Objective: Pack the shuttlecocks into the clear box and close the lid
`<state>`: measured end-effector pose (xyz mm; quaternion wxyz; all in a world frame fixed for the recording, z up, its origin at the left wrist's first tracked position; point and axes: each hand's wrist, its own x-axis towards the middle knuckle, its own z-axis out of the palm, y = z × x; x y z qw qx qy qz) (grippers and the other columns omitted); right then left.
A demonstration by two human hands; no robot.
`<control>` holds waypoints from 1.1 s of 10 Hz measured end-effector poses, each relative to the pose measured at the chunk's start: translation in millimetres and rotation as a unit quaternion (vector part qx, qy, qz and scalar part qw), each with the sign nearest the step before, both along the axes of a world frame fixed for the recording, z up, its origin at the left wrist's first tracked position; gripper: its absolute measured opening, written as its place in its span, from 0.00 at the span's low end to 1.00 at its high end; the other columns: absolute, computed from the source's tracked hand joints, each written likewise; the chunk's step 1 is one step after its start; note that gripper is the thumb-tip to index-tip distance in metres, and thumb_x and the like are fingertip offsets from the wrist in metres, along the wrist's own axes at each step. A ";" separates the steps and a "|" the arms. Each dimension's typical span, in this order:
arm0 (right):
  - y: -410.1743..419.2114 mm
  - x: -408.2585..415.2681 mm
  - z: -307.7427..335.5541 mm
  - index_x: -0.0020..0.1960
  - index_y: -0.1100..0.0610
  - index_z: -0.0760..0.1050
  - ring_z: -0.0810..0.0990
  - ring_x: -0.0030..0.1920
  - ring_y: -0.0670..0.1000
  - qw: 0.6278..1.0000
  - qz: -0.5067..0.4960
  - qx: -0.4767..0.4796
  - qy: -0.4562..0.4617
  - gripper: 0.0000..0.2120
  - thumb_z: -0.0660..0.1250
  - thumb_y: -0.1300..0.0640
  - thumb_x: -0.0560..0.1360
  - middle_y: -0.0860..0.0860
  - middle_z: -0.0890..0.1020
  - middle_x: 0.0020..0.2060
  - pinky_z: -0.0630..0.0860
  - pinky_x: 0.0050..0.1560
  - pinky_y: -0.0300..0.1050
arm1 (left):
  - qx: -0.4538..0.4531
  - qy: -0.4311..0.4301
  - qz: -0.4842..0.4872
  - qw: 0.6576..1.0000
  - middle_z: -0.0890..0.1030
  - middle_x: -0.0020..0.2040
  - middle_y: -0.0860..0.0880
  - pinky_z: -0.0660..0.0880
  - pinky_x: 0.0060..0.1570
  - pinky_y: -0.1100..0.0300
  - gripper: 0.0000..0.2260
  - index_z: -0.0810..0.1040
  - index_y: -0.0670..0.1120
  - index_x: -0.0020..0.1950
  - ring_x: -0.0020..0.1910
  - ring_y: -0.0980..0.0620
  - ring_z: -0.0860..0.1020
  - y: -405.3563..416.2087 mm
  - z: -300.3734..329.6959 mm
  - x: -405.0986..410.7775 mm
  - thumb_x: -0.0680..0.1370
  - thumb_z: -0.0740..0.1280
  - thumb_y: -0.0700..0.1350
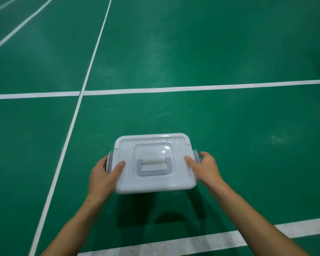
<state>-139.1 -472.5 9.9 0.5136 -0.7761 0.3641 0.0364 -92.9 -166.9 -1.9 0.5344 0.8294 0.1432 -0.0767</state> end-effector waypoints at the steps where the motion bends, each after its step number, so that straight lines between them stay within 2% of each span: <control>1: 0.7 -3.1 1.5 0.57 0.59 0.81 0.86 0.50 0.55 0.999 -0.006 -0.014 -0.032 0.14 0.76 0.51 0.76 0.51 0.86 0.49 0.83 0.53 0.54 | -0.014 -0.025 -0.004 1.000 0.87 0.52 0.55 0.83 0.57 0.44 0.17 0.83 0.50 0.63 0.52 0.49 0.86 -3.8 5.5 -3.5 0.74 0.78 0.50; 2: 10.5 -7.6 -1.2 0.60 0.50 0.73 0.82 0.53 0.53 0.995 0.000 -0.085 -0.057 0.16 0.75 0.50 0.77 0.48 0.81 0.54 0.78 0.53 0.52 | 0.003 -0.048 -0.010 0.999 0.87 0.46 0.63 0.83 0.55 0.46 0.17 0.85 0.54 0.63 0.50 0.50 0.86 -5.5 7.7 -6.9 0.74 0.76 0.51; 3: 19.3 -10.7 -5.2 0.62 0.51 0.71 0.78 0.54 0.53 0.989 0.002 -0.131 -0.071 0.15 0.71 0.50 0.80 0.49 0.78 0.59 0.76 0.51 0.52 | 0.014 -0.051 -0.005 0.999 0.86 0.43 0.65 0.83 0.55 0.47 0.21 0.85 0.56 0.63 0.47 0.50 0.85 -6.1 6.6 -6.6 0.71 0.73 0.56; 4: 26.5 -12.8 -4.0 0.63 0.53 0.73 0.78 0.53 0.54 0.983 -0.010 -0.164 -0.079 0.13 0.70 0.52 0.81 0.50 0.77 0.60 0.74 0.49 0.52 | 0.037 -0.065 0.003 0.997 0.88 0.49 0.56 0.81 0.56 0.53 0.24 0.83 0.50 0.69 0.48 0.51 0.85 -9.0 5.3 -4.2 0.73 0.75 0.53; 5: 34.9 -14.4 -1.0 0.64 0.53 0.74 0.80 0.53 0.56 0.977 -0.019 -0.199 -0.075 0.12 0.68 0.51 0.82 0.49 0.76 0.61 0.76 0.49 0.52 | 0.064 -0.070 0.010 0.995 0.88 0.55 0.48 0.75 0.54 0.58 0.21 0.81 0.47 0.72 0.49 0.51 0.84 -12.4 2.8 -4.1 0.78 0.75 0.46; 6: 39.2 -14.9 -0.7 0.65 0.52 0.75 0.81 0.52 0.57 0.968 -0.010 -0.238 -0.072 0.12 0.67 0.51 0.83 0.48 0.76 0.61 0.75 0.47 0.51 | 0.086 -0.079 0.004 0.993 0.88 0.54 0.47 0.74 0.52 0.58 0.21 0.81 0.47 0.71 0.47 0.50 0.83 -14.9 5.1 -4.0 0.78 0.74 0.48; 7: 40.0 -17.5 1.5 0.66 0.53 0.75 0.81 0.52 0.59 0.964 0.010 -0.256 -0.065 0.13 0.66 0.50 0.84 0.49 0.76 0.61 0.75 0.47 0.52 | 0.129 -0.089 -0.011 0.988 0.88 0.52 0.46 0.77 0.50 0.54 0.18 0.81 0.48 0.71 0.47 0.44 0.83 -16.0 8.1 -7.7 0.81 0.71 0.48; 8: 34.7 -19.4 0.0 0.64 0.51 0.73 0.81 0.50 0.57 0.967 0.024 -0.239 -0.081 0.11 0.64 0.48 0.83 0.49 0.75 0.60 0.77 0.48 0.52 | 0.147 -0.092 -0.034 0.984 0.87 0.53 0.48 0.80 0.53 0.47 0.17 0.79 0.52 0.71 0.51 0.40 0.83 -14.2 3.5 -12.9 0.83 0.67 0.53; 9: 18.3 -15.3 -0.5 0.60 0.48 0.72 0.81 0.51 0.53 0.976 0.031 -0.204 -0.076 0.13 0.65 0.43 0.80 0.47 0.78 0.56 0.79 0.52 0.54 | 0.113 -0.066 -0.044 0.990 0.85 0.55 0.50 0.81 0.53 0.48 0.21 0.77 0.50 0.68 0.51 0.47 0.85 -6.0 3.7 -6.6 0.79 0.70 0.59; 10: 0.6 2.5 -2.1 0.62 0.45 0.72 0.82 0.52 0.49 0.974 0.075 -0.207 -0.061 0.20 0.65 0.36 0.75 0.44 0.79 0.56 0.80 0.56 0.55 | 0.136 -0.075 -0.096 0.983 0.85 0.56 0.55 0.83 0.53 0.48 0.31 0.78 0.51 0.66 0.49 0.55 0.85 6.1 8.5 22.0 0.72 0.67 0.71; 11: -13.1 36.2 2.1 0.67 0.45 0.71 0.81 0.56 0.49 0.961 0.120 -0.243 -0.058 0.26 0.64 0.33 0.75 0.42 0.78 0.59 0.79 0.59 0.56 | 0.173 -0.093 -0.132 0.972 0.83 0.61 0.54 0.82 0.56 0.47 0.38 0.77 0.51 0.71 0.52 0.54 0.84 7.2 17.0 71.8 0.70 0.64 0.75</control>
